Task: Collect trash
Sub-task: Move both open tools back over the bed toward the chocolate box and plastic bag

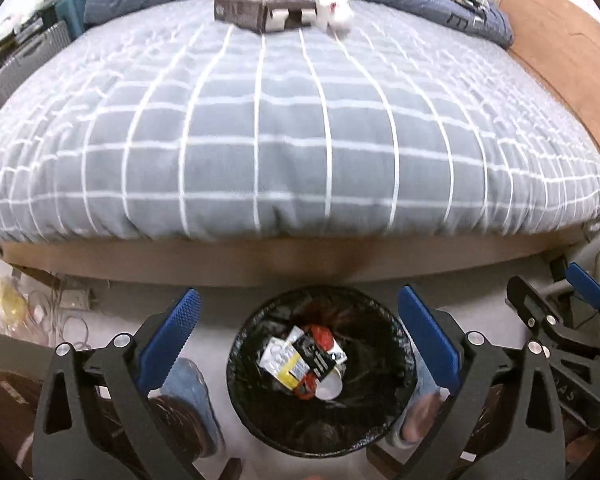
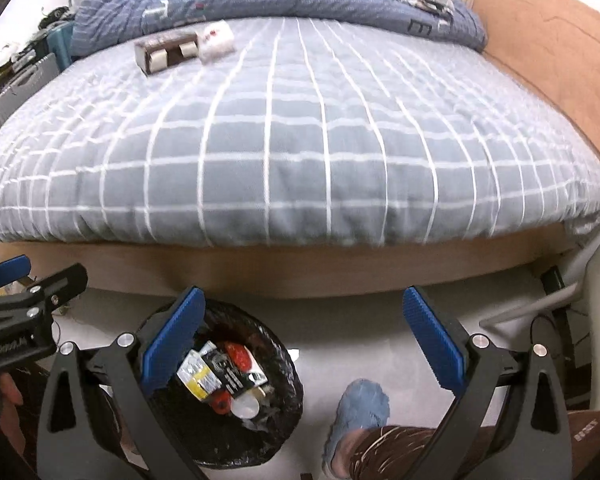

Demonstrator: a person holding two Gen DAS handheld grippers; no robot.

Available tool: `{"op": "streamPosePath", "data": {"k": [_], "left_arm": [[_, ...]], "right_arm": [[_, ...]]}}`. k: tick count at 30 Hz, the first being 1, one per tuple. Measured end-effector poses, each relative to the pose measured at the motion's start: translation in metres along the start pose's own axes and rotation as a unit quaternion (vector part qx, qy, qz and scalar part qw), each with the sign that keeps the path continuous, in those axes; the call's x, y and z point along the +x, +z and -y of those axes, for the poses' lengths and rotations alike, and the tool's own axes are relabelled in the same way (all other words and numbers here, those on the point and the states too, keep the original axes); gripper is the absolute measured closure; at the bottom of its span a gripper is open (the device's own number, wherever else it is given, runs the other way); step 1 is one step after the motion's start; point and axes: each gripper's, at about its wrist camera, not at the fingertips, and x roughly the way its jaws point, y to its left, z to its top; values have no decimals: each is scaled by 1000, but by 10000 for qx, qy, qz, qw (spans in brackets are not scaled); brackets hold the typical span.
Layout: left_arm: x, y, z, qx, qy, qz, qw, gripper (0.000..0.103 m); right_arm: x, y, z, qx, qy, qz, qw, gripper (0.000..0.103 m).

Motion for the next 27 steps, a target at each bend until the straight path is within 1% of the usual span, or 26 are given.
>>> {"op": "streamPosePath", "data": {"k": [8, 13, 20, 27], "left_arm": [[-30, 32, -12, -32, 76, 335, 9994, 6], [-42, 58, -29, -177, 151, 567, 9981, 6], [-48, 109, -48, -269, 268, 857, 9956, 6], [-38, 159, -60, -317, 318, 991, 9941, 6]], "right_arm": [[-31, 36, -10, -106, 199, 551, 9982, 8], [-38, 72, -14, -157, 260, 821, 9962, 8], [-28, 123, -21, -250, 332, 1024, 9939, 8], [2, 172, -34, -390, 415, 1091, 9924, 8]]}}
